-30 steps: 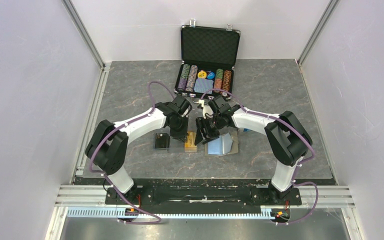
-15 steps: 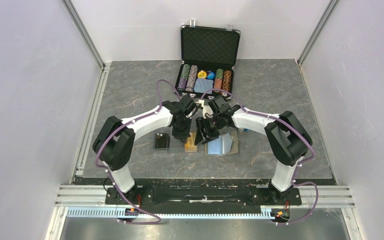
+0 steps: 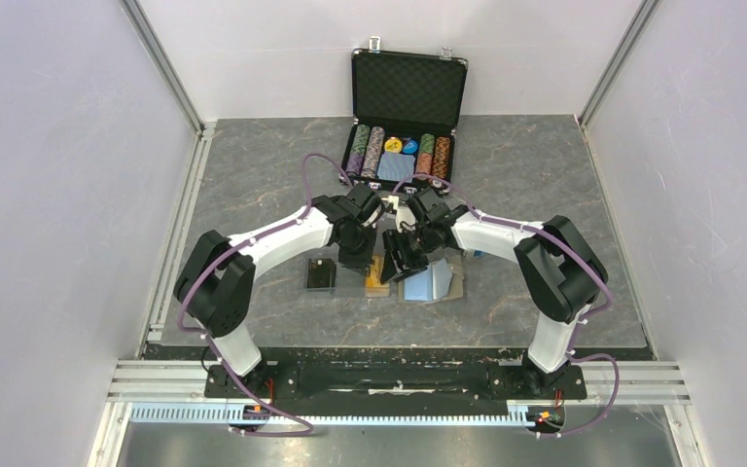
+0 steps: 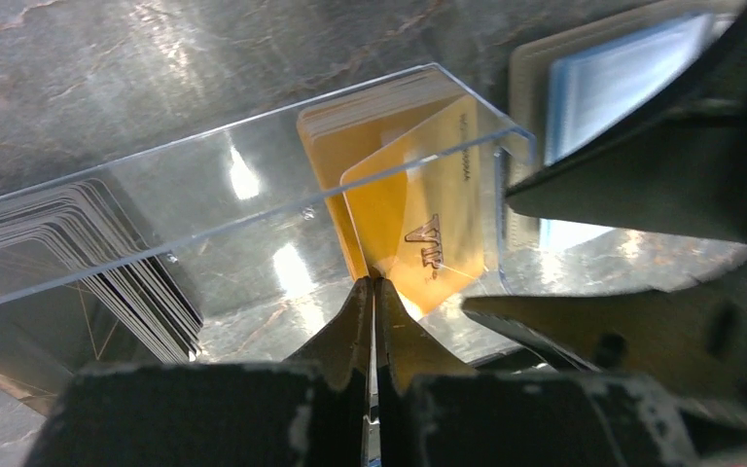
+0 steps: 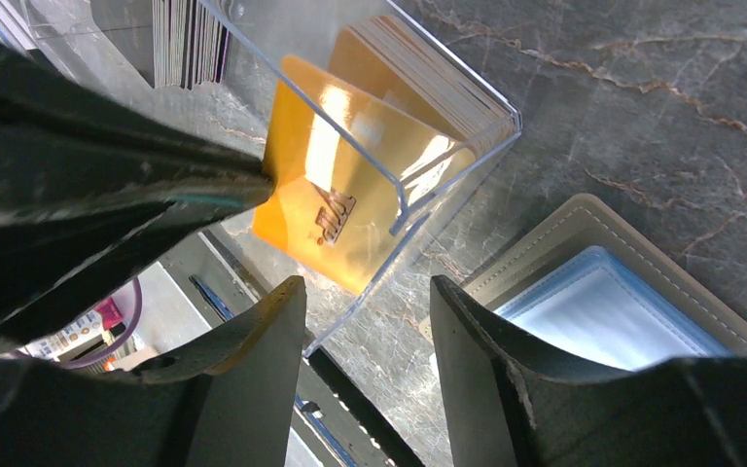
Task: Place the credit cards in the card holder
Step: Pick up the credit card from the storage box.
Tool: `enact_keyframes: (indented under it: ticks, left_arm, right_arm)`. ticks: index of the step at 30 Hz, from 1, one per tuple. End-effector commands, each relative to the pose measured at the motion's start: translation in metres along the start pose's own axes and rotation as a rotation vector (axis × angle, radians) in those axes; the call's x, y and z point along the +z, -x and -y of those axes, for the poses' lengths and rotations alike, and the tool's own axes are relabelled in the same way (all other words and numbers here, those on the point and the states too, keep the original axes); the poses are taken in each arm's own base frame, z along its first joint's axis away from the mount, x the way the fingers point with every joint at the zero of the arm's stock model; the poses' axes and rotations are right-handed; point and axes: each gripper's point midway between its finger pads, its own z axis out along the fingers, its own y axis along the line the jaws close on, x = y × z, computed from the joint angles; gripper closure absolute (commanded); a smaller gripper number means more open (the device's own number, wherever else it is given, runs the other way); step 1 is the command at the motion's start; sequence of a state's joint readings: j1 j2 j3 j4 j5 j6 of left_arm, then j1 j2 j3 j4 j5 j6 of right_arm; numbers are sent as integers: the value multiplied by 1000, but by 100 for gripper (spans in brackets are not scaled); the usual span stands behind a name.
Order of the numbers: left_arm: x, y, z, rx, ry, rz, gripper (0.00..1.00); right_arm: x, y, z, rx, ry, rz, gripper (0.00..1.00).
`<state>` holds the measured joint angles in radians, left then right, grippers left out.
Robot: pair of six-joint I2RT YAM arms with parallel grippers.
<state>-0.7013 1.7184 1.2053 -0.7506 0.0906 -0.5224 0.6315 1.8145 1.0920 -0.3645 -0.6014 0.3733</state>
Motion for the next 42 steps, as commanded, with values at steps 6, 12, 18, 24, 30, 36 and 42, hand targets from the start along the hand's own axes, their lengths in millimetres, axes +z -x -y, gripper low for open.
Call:
enact_keyframes:
  ticks: [6,12,18,24,30,36,42]
  left_arm:
    - [-28,25,42,-18,-194,115,91]
    - [-18,21,45,-77,-259,95,82]
    - [-7,16,38,-97,-243,67,92]
    - [-28,28,39,-109,-265,153,98]
    - [-72,44,35,-134,-348,309,98]
    - [-114,52,41,-158,-546,420,98]
    - [-138,51,56,-133,-738,467,98]
  right_arm:
    - [-4,1,4,-9,-9,11,48]
    - [-5,1,5,-7,-11,15,48]
    - [-10,5,3,-8,-8,31,48]
    - [-31,25,-12,-33,9,109,45]
    - [-68,49,-25,-59,40,221,31]
    - [-105,65,-41,-71,168,319,29]
    - [-123,70,-64,-79,342,394,33]
